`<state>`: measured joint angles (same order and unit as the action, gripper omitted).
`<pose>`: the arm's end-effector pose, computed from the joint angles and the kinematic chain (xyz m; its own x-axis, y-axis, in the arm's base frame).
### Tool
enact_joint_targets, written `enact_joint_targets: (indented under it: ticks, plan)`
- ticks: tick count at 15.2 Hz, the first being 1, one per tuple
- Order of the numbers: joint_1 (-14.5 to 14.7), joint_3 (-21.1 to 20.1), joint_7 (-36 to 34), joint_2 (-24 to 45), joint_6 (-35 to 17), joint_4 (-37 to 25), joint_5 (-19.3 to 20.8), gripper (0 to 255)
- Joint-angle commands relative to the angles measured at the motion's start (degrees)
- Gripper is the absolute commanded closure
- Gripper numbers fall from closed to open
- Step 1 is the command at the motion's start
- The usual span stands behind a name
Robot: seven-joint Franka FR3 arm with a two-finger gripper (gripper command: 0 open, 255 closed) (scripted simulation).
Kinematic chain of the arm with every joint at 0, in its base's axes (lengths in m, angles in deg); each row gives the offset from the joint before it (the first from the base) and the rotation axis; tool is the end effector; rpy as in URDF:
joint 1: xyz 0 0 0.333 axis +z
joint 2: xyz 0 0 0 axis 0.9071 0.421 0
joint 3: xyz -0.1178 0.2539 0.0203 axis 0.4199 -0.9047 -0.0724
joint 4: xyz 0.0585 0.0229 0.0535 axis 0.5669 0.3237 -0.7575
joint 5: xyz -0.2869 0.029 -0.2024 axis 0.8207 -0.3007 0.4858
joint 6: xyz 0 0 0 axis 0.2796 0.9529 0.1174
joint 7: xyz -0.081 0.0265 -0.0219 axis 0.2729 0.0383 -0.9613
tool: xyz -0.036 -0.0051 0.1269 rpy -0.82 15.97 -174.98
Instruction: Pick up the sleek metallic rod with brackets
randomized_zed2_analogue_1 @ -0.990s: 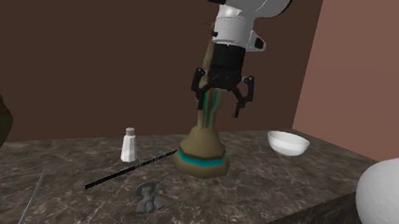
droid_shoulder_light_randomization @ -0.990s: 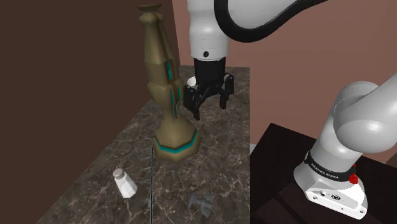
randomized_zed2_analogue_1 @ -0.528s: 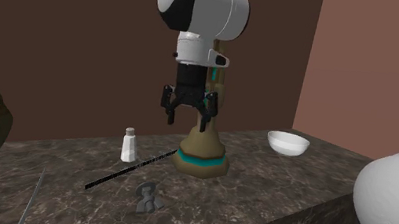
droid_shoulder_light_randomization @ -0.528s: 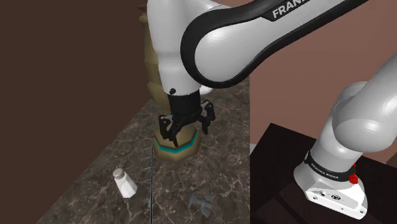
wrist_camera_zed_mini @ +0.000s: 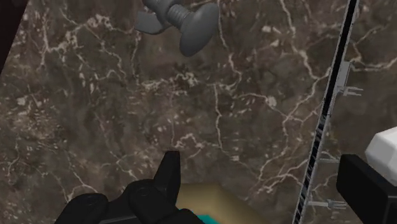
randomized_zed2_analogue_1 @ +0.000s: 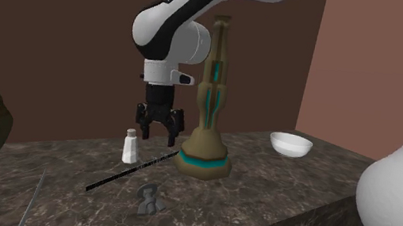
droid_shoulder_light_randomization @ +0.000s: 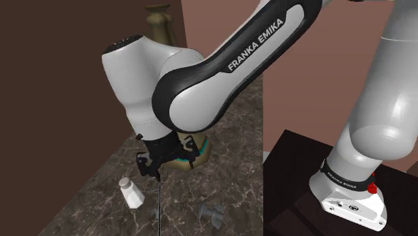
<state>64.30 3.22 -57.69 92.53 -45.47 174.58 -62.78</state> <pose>0.3652 0.3587 0.3403 0.8478 -0.5298 -0.0240 -0.5275 -0.8471 0.0651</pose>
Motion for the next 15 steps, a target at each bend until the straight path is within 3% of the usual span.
enact_joint_targets:
  ticks: [1,6,15]
  plan:
    - [2.51,0.32,-6.94,6.5,-0.01,-3.62,5.51,0]
    - [11.27,5.19,-17.99,20.68,2.44,-15.21,14.58,0]
    - [12.91,7.3,-19.71,24.45,-1.62,-14.29,17.3,0]
